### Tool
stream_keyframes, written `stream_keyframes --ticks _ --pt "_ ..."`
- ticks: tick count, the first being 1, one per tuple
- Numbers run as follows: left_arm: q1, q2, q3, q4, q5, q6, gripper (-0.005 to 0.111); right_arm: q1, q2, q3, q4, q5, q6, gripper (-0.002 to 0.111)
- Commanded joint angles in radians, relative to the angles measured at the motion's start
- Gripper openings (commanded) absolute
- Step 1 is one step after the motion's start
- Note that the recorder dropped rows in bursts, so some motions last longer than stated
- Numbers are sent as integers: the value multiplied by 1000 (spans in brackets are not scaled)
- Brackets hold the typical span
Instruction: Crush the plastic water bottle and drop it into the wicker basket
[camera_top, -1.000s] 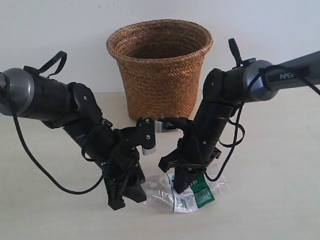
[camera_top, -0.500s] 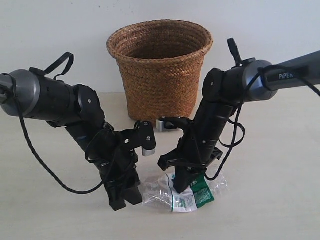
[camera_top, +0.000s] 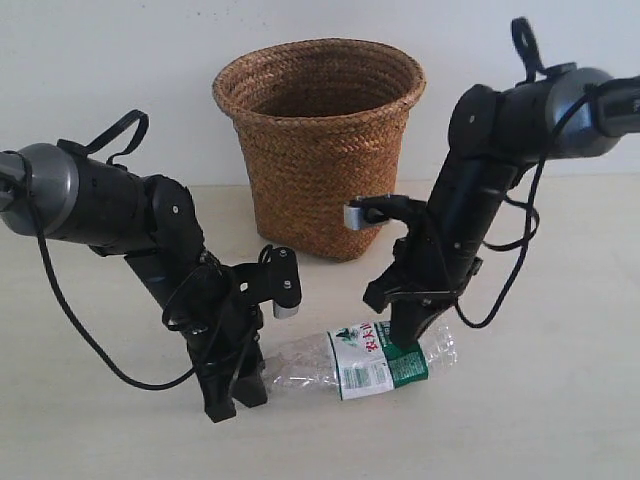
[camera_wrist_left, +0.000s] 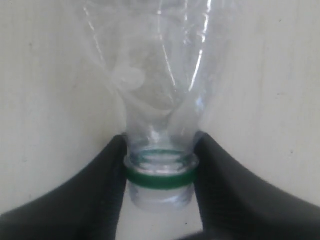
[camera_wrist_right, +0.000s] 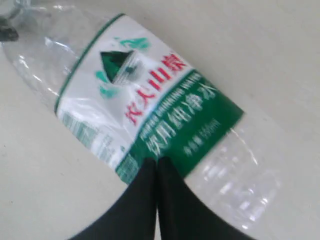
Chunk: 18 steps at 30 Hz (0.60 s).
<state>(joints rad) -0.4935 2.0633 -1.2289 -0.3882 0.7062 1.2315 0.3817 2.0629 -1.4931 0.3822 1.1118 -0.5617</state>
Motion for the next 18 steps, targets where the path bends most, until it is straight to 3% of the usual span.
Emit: stream_keyframes --ticks 1,18 --pt "7 23 19 64 23 4 4 -13 -57 8 -55 6 -5 0" --pt "7 23 19 64 2 10 4 -13 62 8 -56 -8 -5 0"
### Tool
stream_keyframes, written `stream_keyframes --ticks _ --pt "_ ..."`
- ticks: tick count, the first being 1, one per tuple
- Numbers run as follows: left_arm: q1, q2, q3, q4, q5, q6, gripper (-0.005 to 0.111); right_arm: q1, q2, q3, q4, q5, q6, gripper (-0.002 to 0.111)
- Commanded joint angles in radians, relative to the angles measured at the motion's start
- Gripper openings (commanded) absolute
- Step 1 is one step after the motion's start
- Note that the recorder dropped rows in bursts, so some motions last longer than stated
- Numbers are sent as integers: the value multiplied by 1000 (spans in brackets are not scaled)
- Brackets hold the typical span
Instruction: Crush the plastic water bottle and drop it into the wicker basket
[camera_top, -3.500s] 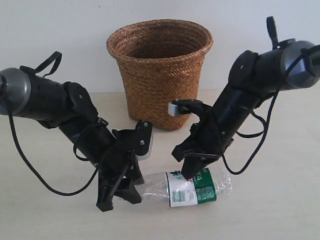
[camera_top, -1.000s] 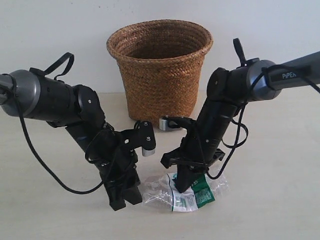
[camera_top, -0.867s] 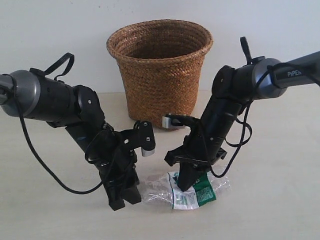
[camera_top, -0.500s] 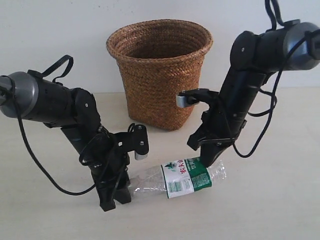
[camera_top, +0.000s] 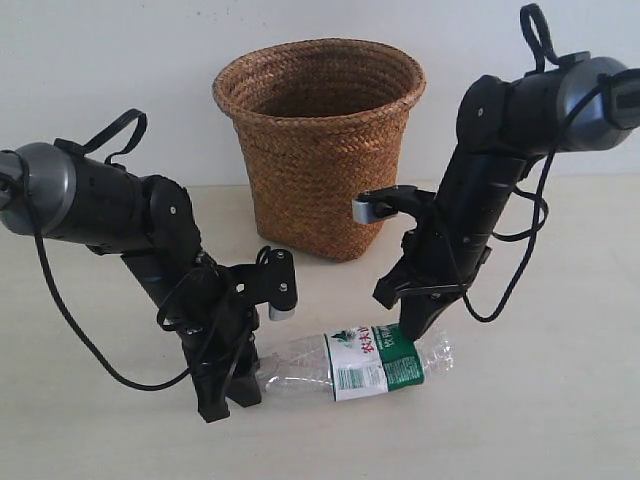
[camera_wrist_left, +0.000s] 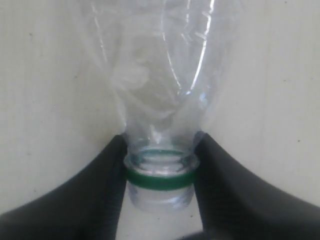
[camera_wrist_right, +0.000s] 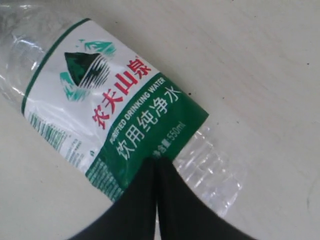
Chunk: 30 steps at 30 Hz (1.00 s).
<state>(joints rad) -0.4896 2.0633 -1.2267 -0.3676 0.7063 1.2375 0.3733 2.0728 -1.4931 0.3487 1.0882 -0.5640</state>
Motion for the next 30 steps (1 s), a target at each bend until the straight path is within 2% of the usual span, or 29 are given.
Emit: stream_keyframes --ticks 1,7,15,30 --pt "3 23 17 43 2 4 4 -5 64 8 -23 18 -1 0" --pt "3 23 17 43 0 -11 4 -5 116 8 -53 10 1 0" --pt "3 23 17 43 -5 -11 4 -5 187 8 -279 -40 149 0" --pt "3 23 17 -25 -59 -11 4 -5 312 -5 -374 -76 192 0"
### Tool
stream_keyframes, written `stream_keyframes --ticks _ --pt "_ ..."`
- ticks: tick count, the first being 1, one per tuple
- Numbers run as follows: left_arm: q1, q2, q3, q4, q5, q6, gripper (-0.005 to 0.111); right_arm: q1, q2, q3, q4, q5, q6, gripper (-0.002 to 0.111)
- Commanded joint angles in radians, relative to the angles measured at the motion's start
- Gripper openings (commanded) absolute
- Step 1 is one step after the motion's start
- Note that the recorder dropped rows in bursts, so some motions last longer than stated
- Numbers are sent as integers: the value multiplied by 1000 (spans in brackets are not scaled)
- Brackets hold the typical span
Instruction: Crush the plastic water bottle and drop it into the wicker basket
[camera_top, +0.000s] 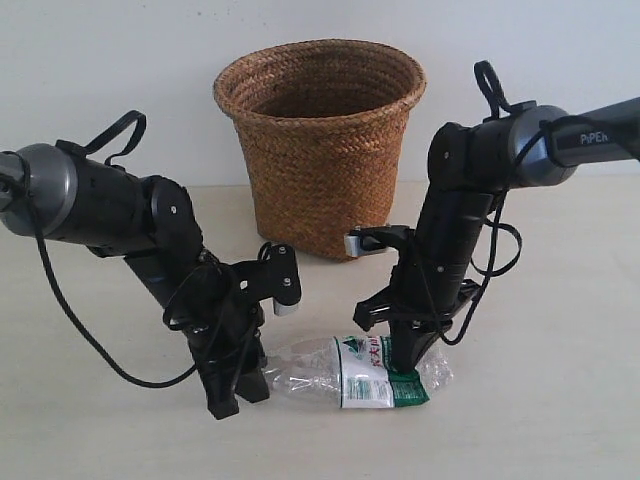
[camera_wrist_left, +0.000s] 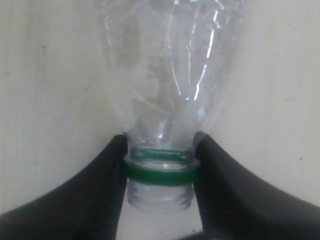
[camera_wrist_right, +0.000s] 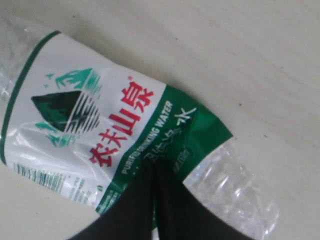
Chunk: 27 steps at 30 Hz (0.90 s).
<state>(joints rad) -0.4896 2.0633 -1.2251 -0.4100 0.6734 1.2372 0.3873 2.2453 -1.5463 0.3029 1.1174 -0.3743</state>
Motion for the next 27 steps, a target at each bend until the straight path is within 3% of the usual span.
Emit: stream_keyframes --ticks 1,9,17,27 --pt "3 23 15 18 -26 -11 4 -19 139 40 -327 -97 10 0" --pt "3 23 15 18 -20 -11 4 -19 30 -4 -265 -10 -23 0" --pt "3 23 15 25 -19 -11 4 -19 -99 -4 90 -16 -249 0" --pt "3 23 15 29 -19 -11 4 -17 -148 -4 260 -8 -376 0"
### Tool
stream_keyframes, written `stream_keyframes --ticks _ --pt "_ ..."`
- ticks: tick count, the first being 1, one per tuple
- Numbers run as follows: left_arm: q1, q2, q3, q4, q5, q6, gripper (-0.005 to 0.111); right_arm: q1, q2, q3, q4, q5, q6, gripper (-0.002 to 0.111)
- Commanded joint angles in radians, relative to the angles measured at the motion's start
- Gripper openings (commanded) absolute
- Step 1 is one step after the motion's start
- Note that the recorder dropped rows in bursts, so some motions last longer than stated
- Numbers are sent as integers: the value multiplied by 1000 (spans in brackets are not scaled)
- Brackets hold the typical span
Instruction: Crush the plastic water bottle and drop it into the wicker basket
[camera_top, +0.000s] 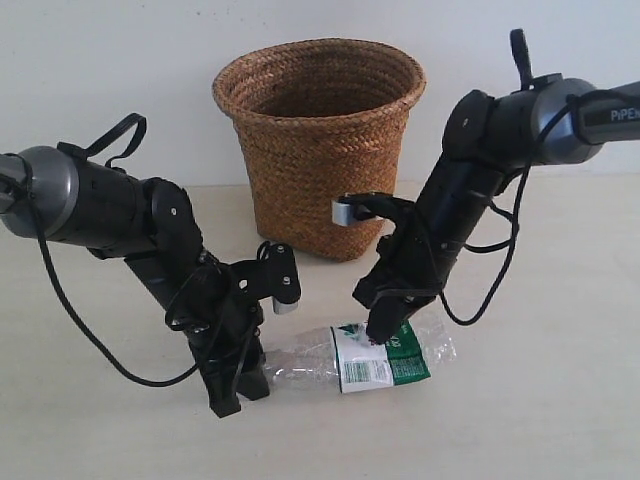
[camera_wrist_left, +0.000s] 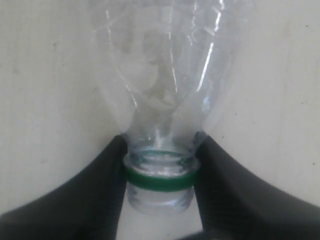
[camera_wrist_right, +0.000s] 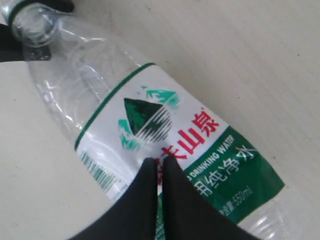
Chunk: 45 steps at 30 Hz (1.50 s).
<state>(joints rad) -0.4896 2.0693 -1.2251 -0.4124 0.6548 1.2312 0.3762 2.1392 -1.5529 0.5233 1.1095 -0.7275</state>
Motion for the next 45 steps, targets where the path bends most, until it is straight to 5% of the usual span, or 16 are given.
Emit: stream_keyframes --ticks 1,27,45 --pt "3 17 15 31 -1 -5 4 -6 -46 2 62 0 -28 0" --pt "3 17 15 14 -5 -5 4 62 237 -5 -131 -151 49 0" --pt "3 17 15 -24 -24 -24 4 62 345 -136 -276 -4 177 0"
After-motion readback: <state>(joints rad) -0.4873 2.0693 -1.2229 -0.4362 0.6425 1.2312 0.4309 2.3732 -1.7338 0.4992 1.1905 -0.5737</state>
